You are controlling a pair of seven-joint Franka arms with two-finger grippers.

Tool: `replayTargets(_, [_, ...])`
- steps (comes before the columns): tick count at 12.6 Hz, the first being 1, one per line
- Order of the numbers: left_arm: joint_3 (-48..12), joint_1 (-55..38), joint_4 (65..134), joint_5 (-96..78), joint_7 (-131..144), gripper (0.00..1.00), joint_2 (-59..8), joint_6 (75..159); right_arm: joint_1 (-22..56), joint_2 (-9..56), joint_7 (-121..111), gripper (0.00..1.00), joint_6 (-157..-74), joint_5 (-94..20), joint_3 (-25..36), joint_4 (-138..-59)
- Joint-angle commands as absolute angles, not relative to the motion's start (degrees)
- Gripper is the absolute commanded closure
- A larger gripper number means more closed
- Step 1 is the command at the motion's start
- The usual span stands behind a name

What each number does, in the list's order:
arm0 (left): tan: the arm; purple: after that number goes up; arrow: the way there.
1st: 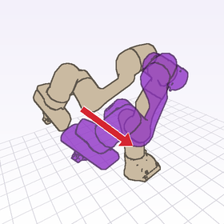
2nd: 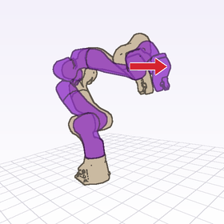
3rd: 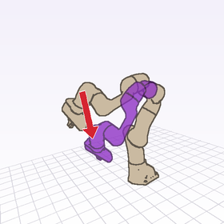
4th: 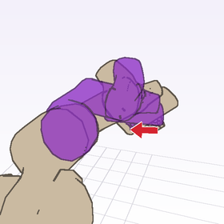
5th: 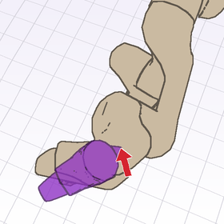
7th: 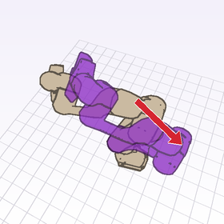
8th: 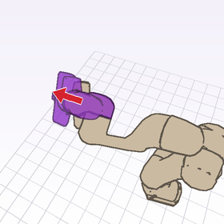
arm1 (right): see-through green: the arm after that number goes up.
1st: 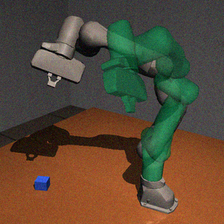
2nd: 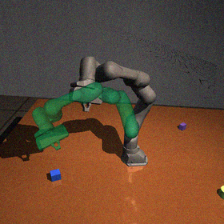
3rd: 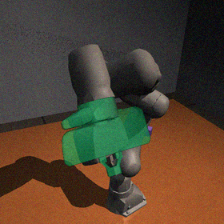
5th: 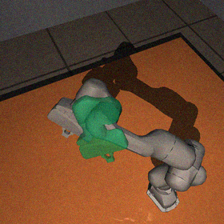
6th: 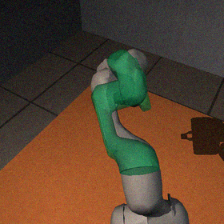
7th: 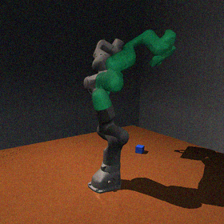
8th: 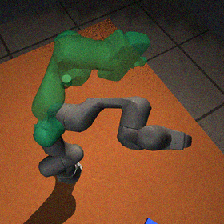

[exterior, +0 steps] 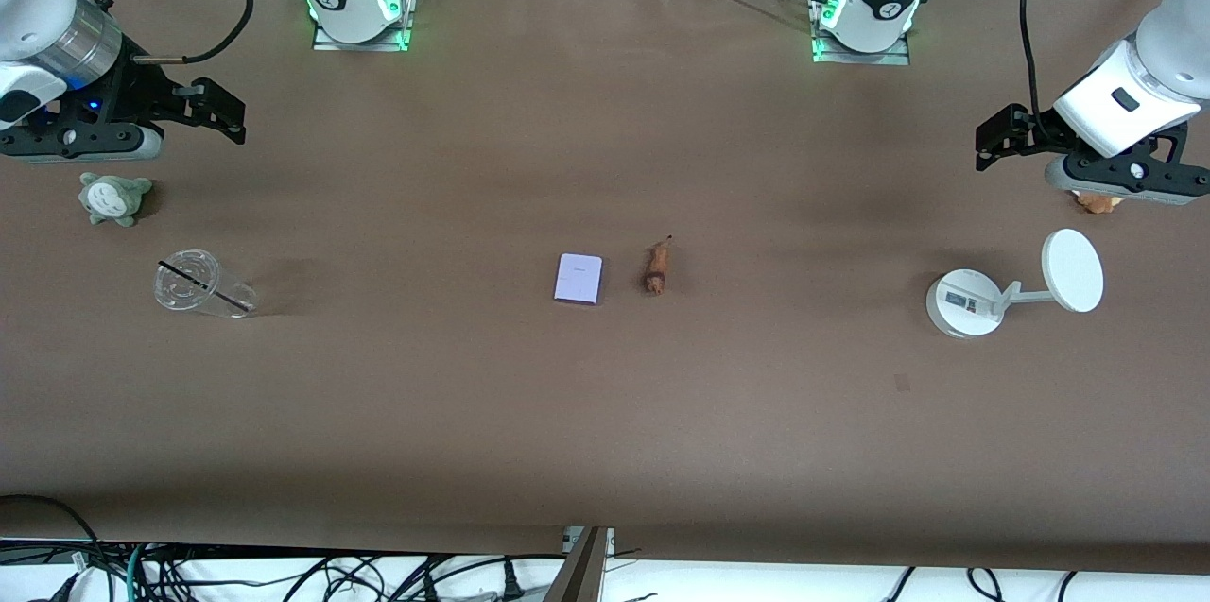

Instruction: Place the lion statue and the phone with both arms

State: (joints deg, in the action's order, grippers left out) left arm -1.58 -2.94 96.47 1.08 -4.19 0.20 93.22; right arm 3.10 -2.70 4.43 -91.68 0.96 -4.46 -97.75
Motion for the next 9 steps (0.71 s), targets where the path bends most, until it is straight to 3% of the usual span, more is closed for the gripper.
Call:
replayTargets(1, [-1.5, -2.8, 94.8, 1.0, -3.8, 0.0, -0.7, 92.0, 2.3, -2.6, 4.7, 0.0, -90.7, 0.7, -5.1, -96.9])
replayTargets(6, [-1.5, -2.9, 94.9, 0.5, -3.9, 0.0, -1.1, 92.0, 2.2, -1.8, 4.7, 0.0, -90.8, 0.6, -5.1, -95.6])
replayTargets(9, [-2.0, -3.4, 94.8, -1.7, -4.6, 0.0, -6.1, 89.9, 2.3, -1.5, 4.7, 0.0, -90.8, 0.7, -5.1, -95.6])
